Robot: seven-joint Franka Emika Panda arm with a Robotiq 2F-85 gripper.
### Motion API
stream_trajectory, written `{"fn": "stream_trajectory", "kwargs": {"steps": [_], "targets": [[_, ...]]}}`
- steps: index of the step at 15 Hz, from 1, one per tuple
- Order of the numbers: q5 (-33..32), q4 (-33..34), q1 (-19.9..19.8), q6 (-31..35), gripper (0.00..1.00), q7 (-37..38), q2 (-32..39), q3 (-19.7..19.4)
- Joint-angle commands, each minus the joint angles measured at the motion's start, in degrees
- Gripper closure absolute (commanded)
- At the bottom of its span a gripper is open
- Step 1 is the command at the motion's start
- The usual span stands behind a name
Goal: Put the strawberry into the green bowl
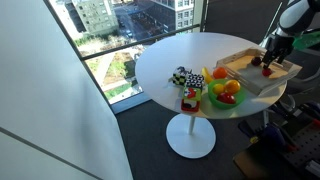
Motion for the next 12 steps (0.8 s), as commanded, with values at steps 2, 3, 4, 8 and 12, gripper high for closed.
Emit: {"fn": "stream_trajectory", "kwargs": {"steps": [2,3,4,8,12], "targets": [[1.1,2.3,-1.8,1.9,0.00,-2.9,3.1,1.9],[1.2,2.5,-2.0,2.1,0.00,-3.2,3.6,2.1],[1.1,2.7,-2.1,2.4,0.00,-3.5,4.0,2.4],[1.1,3.4,-2.7,2.7,0.00,-3.8,5.2,3.2],[1.1,3.6,-3.1,2.5,0.00,-3.9,5.8,3.5]]}}
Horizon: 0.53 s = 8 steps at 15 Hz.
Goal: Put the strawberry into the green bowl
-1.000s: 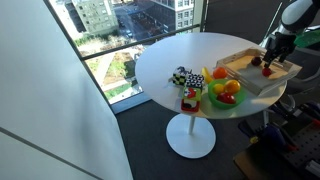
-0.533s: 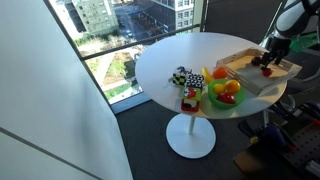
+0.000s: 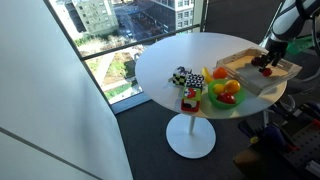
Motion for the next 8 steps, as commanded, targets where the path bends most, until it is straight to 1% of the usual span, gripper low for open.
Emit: {"fn": "stream_trajectory", "kwargs": {"steps": [1,2,3,5,8], "targets": [[1.1,1.2,-1.6,0.1,0.00,-1.9,0.9,1.3],[0.9,1.2,-1.6,0.2,0.05,-1.8,1.1,1.2],[0.8,1.2,-1.6,0.2,0.27,-1.8,1.2,1.3],[0.7,1.3,-1.5,0.0,0.31,-1.4,1.3,1.2],[0.3,1.4,-1.1,-0.3,0.57,-0.6,1.6,0.9]]}}
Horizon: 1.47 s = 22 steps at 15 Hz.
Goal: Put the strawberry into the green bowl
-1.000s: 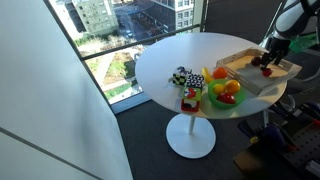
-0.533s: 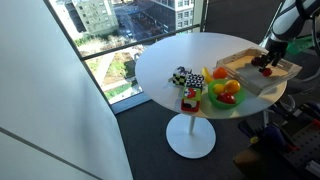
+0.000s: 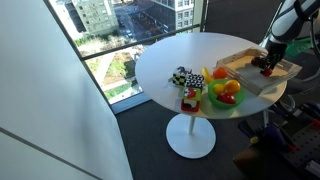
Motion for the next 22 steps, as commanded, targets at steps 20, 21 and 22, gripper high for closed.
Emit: {"fn": "stream_trajectory", "kwargs": {"steps": [20,21,22], "targets": [[-0.9,-2.1,2.9,-10.9,0.76,2.9,-12.7,0.5],[-0.9,-2.2,3.4,-11.8,0.76,2.9,-13.3,0.7],[-1.0,-2.2,3.9,-12.9,0.76,2.9,-14.0,0.9]]}}
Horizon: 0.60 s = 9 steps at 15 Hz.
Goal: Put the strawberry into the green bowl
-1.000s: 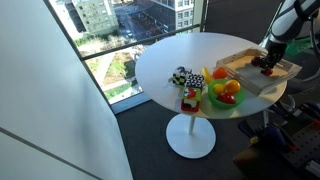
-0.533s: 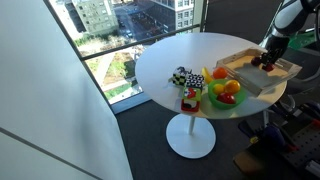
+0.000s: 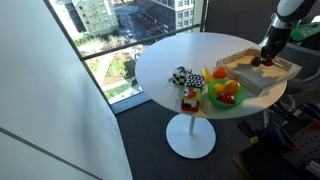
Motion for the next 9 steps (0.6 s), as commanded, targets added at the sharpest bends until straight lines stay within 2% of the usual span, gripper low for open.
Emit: {"fn": "stream_trajectory", "kwargs": {"steps": [1,9], "targets": [[-1.1,-1.4,1.5,-3.9,0.76,1.5,-4.3,0.9],[-1.5,-3.8,5.2,-6.4,0.76,2.0,-9.6,3.5]]}}
